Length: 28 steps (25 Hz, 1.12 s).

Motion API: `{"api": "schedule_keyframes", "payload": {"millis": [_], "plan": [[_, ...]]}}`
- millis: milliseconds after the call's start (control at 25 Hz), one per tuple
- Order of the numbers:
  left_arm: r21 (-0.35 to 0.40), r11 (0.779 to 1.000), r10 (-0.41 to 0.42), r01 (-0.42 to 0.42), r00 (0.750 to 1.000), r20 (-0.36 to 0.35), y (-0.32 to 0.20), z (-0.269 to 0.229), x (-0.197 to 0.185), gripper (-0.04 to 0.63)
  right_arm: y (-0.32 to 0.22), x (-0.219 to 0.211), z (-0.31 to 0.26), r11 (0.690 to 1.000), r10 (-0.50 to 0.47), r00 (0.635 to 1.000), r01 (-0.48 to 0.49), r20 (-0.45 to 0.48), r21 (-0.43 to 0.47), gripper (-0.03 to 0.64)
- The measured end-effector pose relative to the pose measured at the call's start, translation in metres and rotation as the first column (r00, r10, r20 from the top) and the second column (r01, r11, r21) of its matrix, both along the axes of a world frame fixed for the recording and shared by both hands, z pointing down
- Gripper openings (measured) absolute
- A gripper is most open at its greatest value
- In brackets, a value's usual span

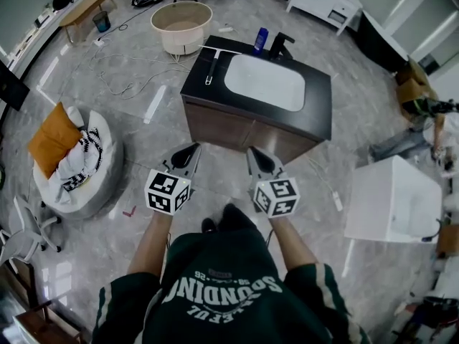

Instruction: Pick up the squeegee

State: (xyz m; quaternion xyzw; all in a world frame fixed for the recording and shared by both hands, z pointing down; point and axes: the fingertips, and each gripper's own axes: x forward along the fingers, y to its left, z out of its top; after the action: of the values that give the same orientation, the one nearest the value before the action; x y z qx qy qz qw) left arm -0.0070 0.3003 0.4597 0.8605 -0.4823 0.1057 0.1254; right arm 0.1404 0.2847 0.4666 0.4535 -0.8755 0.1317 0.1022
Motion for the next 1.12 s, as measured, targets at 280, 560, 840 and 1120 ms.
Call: {"api": "schedule_keyframes", "payload": {"millis": [280,560,840,1120], "plan": [[-0.017,1.000,0.012,-0.012,1.000,0.004,-0.020,0.010,-0.005,0.002,-0.015,-0.007,0.008,1.000,0.011,1.000,-0.010,-0.029,0.027,0.002],[-0.037,0.999,0.000,0.001,1.000,0.022,-0.069,0.022,-0.022,0.002,-0.069,-0.017,0.024,1.000,0.017,1.000,-0.017,-0.023,0.004,0.002],[-0.057,0.998,-0.027,0.029,0.999,0.028,-0.145,0.029,-0.038,0.002,-0.154,-0.038,0.029,1.000,-0.006,1.000,0.006,-0.024,0.010,0.002],[-0.075,0.995,-0.061,0.063,0.998,0.027,-0.241,0.025,-0.042,0.002,-0.260,-0.045,0.024,1.000,-0.025,0.999,0.025,-0.022,-0.011,0.002]]}}
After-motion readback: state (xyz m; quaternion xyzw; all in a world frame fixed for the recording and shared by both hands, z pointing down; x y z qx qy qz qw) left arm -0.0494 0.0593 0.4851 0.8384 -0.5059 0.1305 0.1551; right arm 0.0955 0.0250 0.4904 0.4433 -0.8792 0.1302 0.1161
